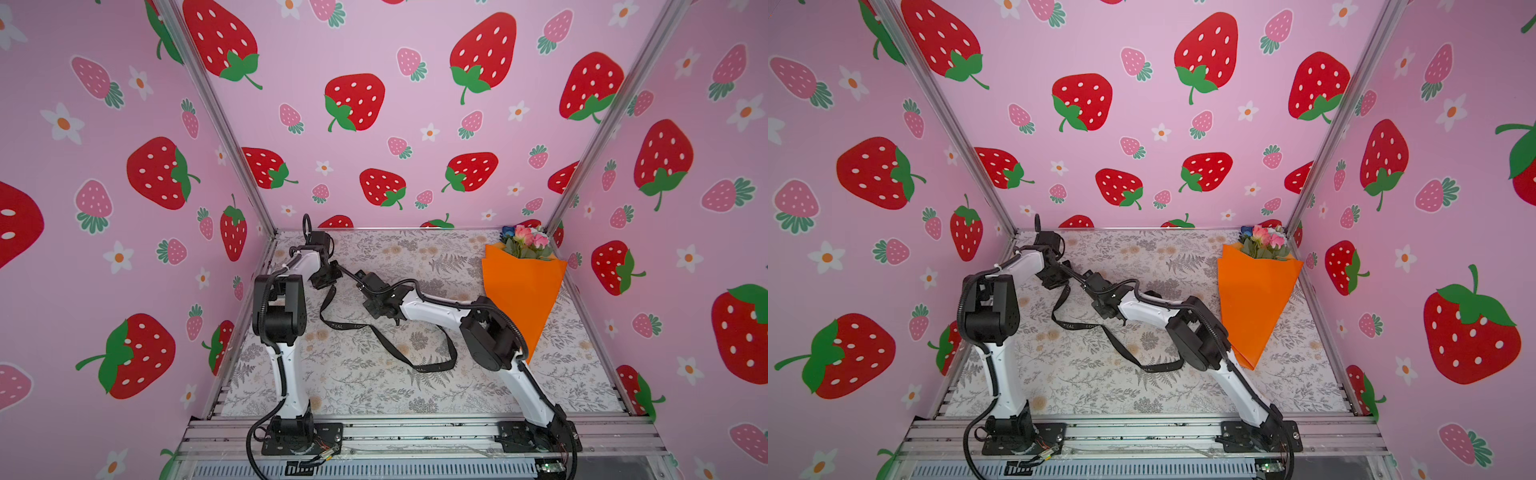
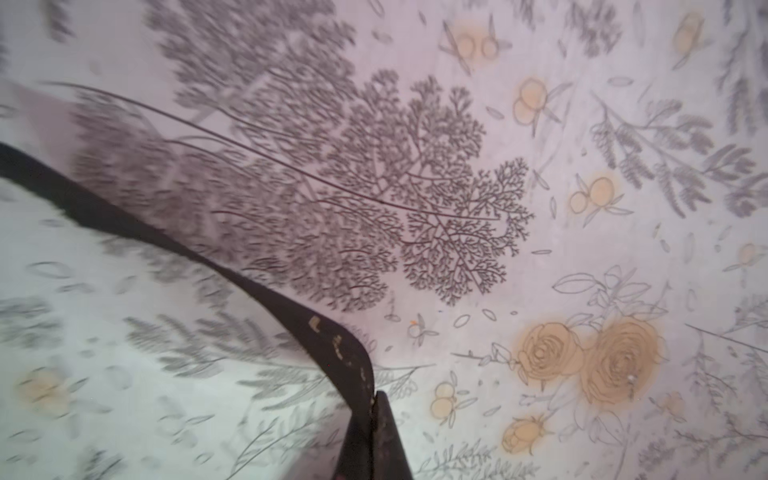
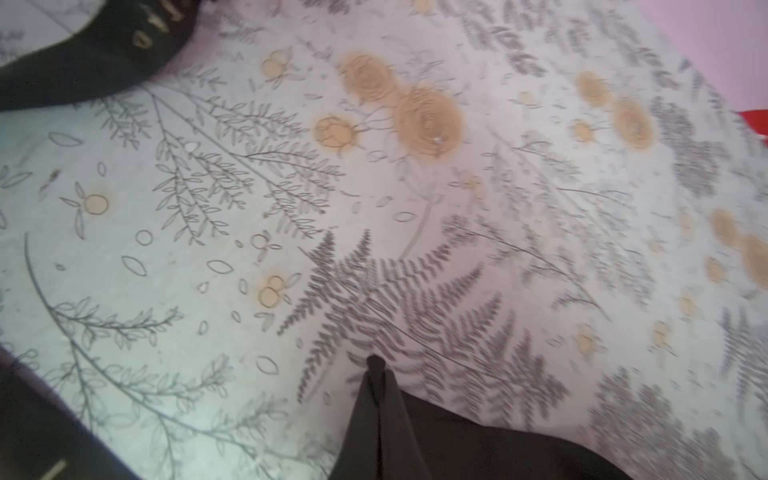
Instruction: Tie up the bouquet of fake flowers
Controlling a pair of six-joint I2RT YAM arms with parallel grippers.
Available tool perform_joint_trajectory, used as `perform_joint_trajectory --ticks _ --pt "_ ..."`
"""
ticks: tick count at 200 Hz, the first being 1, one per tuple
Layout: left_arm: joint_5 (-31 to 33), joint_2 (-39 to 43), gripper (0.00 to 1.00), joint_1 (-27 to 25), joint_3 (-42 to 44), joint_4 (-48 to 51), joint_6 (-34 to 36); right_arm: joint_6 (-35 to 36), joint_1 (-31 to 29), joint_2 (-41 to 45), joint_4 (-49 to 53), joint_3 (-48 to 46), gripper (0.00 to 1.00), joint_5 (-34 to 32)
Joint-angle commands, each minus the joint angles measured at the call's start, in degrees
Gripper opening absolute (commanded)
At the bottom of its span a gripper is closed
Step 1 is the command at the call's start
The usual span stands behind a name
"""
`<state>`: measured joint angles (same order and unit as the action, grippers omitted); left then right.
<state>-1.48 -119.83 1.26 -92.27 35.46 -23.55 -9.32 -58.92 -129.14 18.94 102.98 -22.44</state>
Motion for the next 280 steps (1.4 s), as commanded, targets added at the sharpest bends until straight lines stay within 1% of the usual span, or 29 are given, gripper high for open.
perform_joint_trajectory --ticks 1,12,48,69,91,102,118,146,179,196,199,215,225,232,237,247,251,280 --pt "5.1 7.9 0.00 4.5 -2.0 2.1 1.8 -1.7 2.7 10.8 -2.0 -3.7 0.02 -6.2" --pt "6.5 10.3 0.00 6.9 -3.7 3.3 2.5 -2.0 4.1 15.0 -2.0 -6.7 0.02 -7.5" --pt "13.1 15.4 0.00 14.3 -13.4 7.2 5.5 -4.2 9.5 26.6 -0.2 -13.7 0.04 -12.2" --pt "14.8 16.5 0.00 18.0 -18.3 8.1 6.9 -4.9 13.1 32.6 2.2 -16.1 0.05 -14.3" --pt "17.0 16.4 0.00 20.8 -22.3 8.4 8.7 -5.7 16.1 37.1 4.8 -17.0 0.05 -17.1" --pt "17.7 16.1 0.00 21.9 -23.4 9.0 9.2 -6.0 17.3 39.2 5.3 -18.0 0.06 -17.5" --pt "18.7 15.9 0.00 23.0 -22.5 8.9 9.6 -6.8 18.3 42.0 5.9 -19.8 0.06 -17.9" --pt "21.1 16.2 0.00 25.0 -16.8 6.1 9.6 -9.0 19.0 44.9 8.2 -22.9 0.07 -18.7" --pt "20.3 15.4 0.00 25.7 -10.4 3.5 7.6 -10.8 19.0 44.8 9.9 -26.6 0.07 -18.0" --pt "19.0 13.9 0.05 25.7 -8.9 3.5 5.7 -12.5 19.0 44.0 12.0 -27.7 0.07 -17.9" --pt "18.7 13.5 0.10 25.7 -8.8 3.6 5.5 -12.7 19.0 44.0 12.3 -27.9 0.07 -17.8" --pt "18.3 11.3 0.24 25.7 -9.1 5.3 4.1 -14.0 19.0 44.0 14.1 -29.4 0.07 -16.8" --pt "18.6 9.9 0.30 25.7 -9.7 7.0 3.6 -14.8 19.0 44.2 14.8 -30.5 0.07 -14.6" --pt "18.4 9.3 0.37 25.7 -9.8 7.7 3.1 -15.3 19.0 44.6 14.9 -31.4 0.07 -12.0" --pt "18.1 9.0 0.44 25.7 -9.7 8.0 2.8 -15.4 19.0 44.9 14.6 -32.3 0.07 -10.1" --pt "17.1 8.9 0.63 25.7 -9.3 8.3 2.1 -15.8 19.0 45.6 13.8 -34.3 0.07 -6.0" --pt "16.6 9.0 0.68 25.7 -9.1 8.4 1.8 -16.1 19.0 45.9 13.5 -35.0 0.07 -4.4" --pt "10.0 12.1 0.90 24.9 -7.5 8.8 1.0 -17.6 19.0 48.2 10.5 -39.9 0.08 5.7"
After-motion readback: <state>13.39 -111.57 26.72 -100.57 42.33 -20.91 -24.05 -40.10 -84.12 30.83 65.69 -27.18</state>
